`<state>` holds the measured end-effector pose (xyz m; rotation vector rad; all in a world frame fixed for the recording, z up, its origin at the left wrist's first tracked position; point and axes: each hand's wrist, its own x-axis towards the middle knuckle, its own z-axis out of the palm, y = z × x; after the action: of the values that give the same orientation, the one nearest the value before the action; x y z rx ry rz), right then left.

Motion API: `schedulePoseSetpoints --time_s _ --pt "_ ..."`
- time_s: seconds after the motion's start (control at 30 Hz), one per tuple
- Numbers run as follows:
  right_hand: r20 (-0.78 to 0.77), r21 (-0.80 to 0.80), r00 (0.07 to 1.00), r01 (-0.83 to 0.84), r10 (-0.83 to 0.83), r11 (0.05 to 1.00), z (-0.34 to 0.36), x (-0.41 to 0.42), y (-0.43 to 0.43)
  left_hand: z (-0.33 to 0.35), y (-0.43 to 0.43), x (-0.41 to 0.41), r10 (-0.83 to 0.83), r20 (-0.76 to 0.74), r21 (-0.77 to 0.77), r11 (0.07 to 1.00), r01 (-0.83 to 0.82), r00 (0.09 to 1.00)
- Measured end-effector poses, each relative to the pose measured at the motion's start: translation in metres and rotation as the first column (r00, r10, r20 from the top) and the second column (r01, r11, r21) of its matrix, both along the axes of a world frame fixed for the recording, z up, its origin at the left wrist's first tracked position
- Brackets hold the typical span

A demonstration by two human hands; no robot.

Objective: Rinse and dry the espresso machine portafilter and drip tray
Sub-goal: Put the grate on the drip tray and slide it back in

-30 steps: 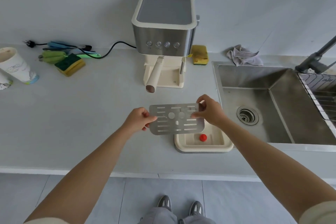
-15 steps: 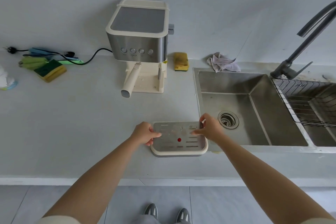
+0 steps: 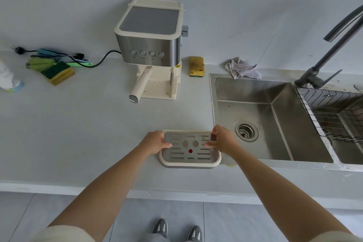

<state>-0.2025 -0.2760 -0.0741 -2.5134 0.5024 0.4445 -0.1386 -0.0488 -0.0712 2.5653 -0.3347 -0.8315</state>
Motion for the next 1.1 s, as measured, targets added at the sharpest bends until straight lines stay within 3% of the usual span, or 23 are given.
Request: schedulePoseSetpoints --time_s 0.5,0.7,0.83,1.1 --pt "0.037 -0.001 0.999 -0.026 0.026 1.0 -0.004 0.003 0.002 -0.017 0.001 -0.004 0.106 0.03 -0.044 0.994 -0.105 0.994" --pt "0.105 0.102 0.994 0.023 -0.034 0.995 0.003 -0.008 0.0 -0.01 0.007 -0.01 0.086 0.1 -0.051 0.995 -0.081 0.991" --pt "0.126 0.05 0.989 -0.078 0.071 0.996 -0.001 -0.031 -0.008 -0.009 0.02 -0.028 0.065 0.171 -0.09 0.995 -0.051 0.983" --pt "0.014 -0.062 0.97 -0.242 0.243 0.968 -0.033 -0.061 -0.005 -0.022 0.022 -0.052 0.005 0.202 -0.141 0.99 0.024 0.979"
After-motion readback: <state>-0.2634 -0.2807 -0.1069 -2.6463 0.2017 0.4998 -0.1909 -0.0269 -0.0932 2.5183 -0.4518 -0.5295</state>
